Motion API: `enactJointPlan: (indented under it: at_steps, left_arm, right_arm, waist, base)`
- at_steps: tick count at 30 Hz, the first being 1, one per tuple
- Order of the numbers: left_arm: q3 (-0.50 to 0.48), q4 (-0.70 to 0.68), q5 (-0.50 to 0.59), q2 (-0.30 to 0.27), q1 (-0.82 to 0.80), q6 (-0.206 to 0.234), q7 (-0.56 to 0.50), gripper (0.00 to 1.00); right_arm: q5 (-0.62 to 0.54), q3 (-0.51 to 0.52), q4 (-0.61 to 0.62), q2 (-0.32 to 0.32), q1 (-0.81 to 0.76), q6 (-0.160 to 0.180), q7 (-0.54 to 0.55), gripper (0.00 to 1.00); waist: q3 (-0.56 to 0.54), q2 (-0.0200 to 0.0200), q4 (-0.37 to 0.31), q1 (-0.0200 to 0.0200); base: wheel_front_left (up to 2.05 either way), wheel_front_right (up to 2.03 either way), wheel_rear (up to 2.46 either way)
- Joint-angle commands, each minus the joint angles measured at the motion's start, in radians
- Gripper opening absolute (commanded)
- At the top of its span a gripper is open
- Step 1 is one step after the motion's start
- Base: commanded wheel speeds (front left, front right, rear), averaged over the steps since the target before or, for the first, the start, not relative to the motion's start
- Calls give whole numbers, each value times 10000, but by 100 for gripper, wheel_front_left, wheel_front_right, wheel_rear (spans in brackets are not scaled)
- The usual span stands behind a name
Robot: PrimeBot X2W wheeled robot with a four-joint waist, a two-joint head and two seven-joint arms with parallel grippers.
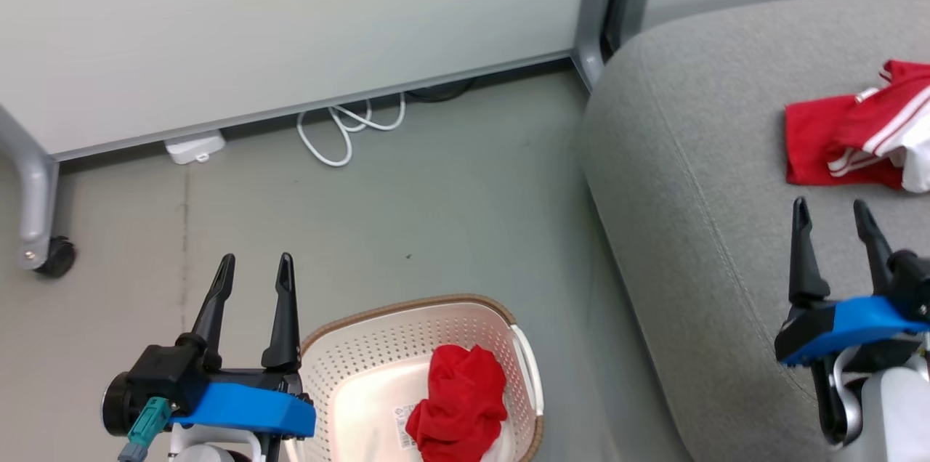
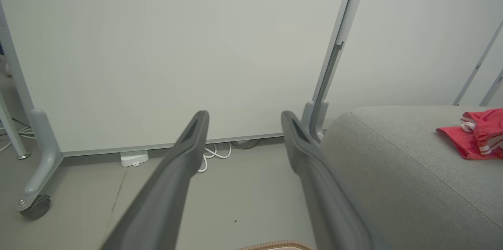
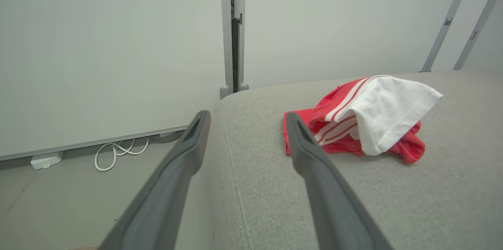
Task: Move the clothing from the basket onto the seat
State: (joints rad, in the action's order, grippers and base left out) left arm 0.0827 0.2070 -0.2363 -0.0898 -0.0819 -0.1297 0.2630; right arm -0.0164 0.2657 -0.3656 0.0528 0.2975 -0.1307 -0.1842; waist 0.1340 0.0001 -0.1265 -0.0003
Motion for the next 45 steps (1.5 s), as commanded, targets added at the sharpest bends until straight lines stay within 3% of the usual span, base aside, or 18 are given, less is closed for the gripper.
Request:
enactJointPlan:
  at_steps: [1, 8, 22, 45]
  left_arm:
    - [-35, 43, -6, -11, 57, -5, 28, 100]
    - [-185, 471, -70, -32, 210, -5, 27, 100]
    - [-208, 1328, -238, -78, 359, -5, 28, 100]
    - [-204, 1473, -211, -122, 350, -6, 27, 100]
  right_arm:
    - [92, -125, 244, -26, -292, -4, 42, 100]
    - [449, -907, 1543, -19, -1497, -2, -103, 100]
    - [849, -1563, 1708, -21, -2597, -2, 357, 100]
    - [1292, -1795, 1736, -22, -2658, -2, 414, 100]
  waist:
    - [-245, -1, 283, 3]
    - [-583, -1, 797, 3]
    - [-1101, -1, 1538, 3]
    - [-1098, -1, 1561, 3]
  base:
    - [0, 0, 0]
    - [0, 0, 0]
    - [0, 0, 0]
    - [0, 0, 0]
